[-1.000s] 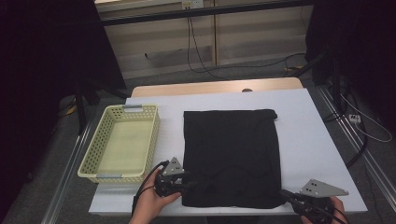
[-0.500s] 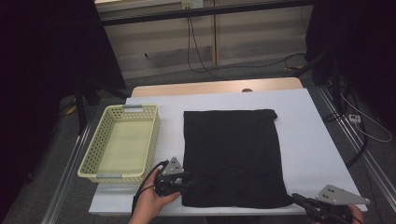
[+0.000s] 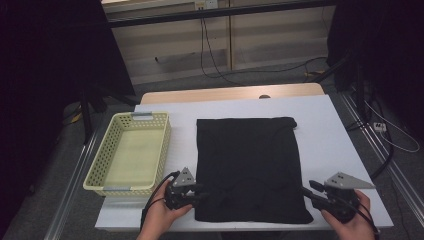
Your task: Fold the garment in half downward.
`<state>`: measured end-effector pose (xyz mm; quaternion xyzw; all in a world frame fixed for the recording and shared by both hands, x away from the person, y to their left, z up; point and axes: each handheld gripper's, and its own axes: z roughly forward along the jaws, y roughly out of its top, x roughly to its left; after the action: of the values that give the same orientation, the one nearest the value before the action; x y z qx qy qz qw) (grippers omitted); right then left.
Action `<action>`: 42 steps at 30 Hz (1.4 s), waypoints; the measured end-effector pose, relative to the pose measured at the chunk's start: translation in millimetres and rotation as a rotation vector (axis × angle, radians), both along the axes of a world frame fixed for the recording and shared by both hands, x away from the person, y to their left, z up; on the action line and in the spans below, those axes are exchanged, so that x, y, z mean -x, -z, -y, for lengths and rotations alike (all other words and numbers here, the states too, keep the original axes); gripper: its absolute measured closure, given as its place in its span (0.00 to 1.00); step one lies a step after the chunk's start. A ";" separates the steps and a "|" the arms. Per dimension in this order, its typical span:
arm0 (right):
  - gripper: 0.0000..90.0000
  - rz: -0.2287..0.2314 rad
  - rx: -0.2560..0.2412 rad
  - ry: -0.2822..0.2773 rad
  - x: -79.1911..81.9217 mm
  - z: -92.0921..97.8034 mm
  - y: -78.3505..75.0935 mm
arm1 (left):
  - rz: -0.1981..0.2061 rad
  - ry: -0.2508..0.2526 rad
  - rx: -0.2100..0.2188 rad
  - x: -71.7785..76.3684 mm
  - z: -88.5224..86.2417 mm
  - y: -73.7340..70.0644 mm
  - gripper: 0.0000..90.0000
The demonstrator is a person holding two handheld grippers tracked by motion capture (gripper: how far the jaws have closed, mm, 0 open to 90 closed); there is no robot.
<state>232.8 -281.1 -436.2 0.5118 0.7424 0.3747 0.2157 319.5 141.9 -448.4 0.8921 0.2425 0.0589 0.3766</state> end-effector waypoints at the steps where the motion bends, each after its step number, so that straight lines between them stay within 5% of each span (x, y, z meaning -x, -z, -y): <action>1: 0.68 -0.004 0.011 0.011 -5.4 -0.3 2.1 | -0.002 0.000 -0.002 -0.1 -0.2 -0.2 0.72; 7: 0.67 -0.072 0.032 0.018 -26.9 -8.6 19.0 | -0.023 0.009 -0.010 -0.3 -0.7 -1.9 0.81; 9: 0.85 -0.078 0.041 -0.016 -26.3 -12.0 17.3 | -0.028 0.003 -0.019 -0.3 -0.5 -2.5 0.86; 13: 1.00 -0.070 0.042 -0.043 -27.1 -13.6 17.9 | -0.058 0.020 -0.006 0.2 0.1 -2.6 0.99; 22: 1.00 -0.050 0.030 0.019 -17.8 11.7 11.2 | -0.062 0.002 -0.054 0.2 -14.2 -12.4 1.00; 24: 1.00 -0.041 0.044 0.036 -16.2 15.4 11.7 | -0.065 -0.009 -0.036 -0.7 -20.2 -14.6 1.00; 31: 1.00 -0.036 0.017 0.013 -16.4 9.6 11.5 | -0.052 -0.012 -0.059 -0.7 -20.4 -10.3 1.00; 35: 1.00 -0.029 0.059 0.016 -15.6 6.5 9.6 | -0.039 -0.016 -0.073 -0.3 -20.3 -12.0 1.00; 39: 0.98 -0.041 0.023 0.010 -16.0 11.7 12.4 | -0.047 -0.021 -0.034 -0.7 -20.5 -12.7 1.00; 42: 0.82 -0.021 0.020 0.029 -15.9 9.6 10.2 | -0.062 -0.031 0.039 -0.8 -19.0 -16.4 0.88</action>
<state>248.7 -290.7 -446.4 0.5243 0.7408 0.3586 0.2186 320.4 160.9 -432.0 0.8821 0.2688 0.0322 0.3855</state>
